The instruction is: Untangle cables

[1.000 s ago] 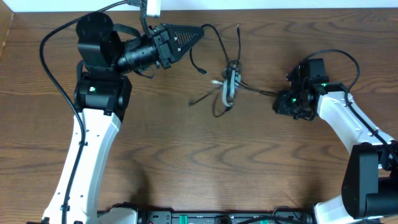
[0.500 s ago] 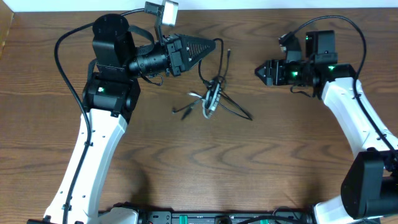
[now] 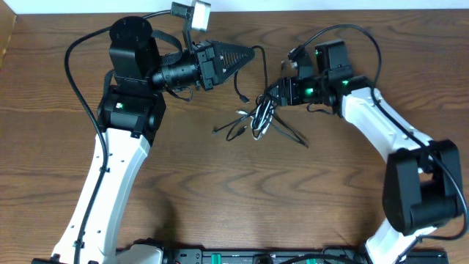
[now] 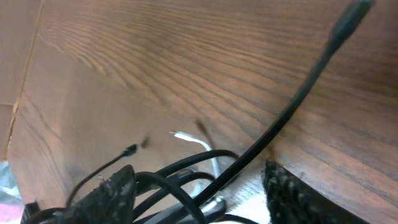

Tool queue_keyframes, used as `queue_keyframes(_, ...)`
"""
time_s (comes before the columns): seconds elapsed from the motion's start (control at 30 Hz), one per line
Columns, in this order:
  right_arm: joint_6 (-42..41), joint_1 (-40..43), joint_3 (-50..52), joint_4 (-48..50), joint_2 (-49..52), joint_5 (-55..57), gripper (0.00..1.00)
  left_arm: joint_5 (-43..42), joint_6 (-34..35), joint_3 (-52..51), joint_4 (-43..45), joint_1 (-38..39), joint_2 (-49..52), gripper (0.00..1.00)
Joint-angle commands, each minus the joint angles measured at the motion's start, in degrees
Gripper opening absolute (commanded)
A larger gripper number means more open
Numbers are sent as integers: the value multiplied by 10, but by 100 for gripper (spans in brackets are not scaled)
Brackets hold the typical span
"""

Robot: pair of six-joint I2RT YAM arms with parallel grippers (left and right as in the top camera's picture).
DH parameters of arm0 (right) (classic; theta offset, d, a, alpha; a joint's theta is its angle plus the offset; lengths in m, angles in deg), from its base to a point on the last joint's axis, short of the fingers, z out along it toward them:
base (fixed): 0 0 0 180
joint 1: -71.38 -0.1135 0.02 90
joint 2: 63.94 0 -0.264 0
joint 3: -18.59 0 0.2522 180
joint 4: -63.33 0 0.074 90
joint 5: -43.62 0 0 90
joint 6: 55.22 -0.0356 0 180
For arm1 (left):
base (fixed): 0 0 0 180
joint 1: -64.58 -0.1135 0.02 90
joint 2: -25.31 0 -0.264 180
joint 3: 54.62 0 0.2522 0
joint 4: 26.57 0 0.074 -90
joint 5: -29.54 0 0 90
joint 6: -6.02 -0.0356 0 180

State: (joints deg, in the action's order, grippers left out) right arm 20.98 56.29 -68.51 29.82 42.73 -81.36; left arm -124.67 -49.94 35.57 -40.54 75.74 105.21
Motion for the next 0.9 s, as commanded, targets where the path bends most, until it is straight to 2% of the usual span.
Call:
queue_keyframes(0.0,-21,-4,-5,6,21,-5,54,-12,-12,8,3,1,0,7)
queue_keyframes(0.13,-20,-7,-5,7,26,-5,34,-11,-12,8,3,1,0,8)
queue_keyframes(0.2,-20,-7,-5,7,26,-6,31,-11,-12,8,3,1,0,7)
queue_keyframes(0.33,-20,-7,-5,4,26,-14,32,-7,-12,8,3,1,0,8)
queue_keyframes(0.53,-3,-8,-5,-20,26,-18,40,-7,-12,8,2,1,2,7)
queue_keyframes(0.73,22,-21,-3,-33,37,-3,40,-7,-12,8,2,1,3,7)
queue_keyframes(0.87,21,-35,-3,-35,59,-2,35,-7,-12,8,2,1,5,7)
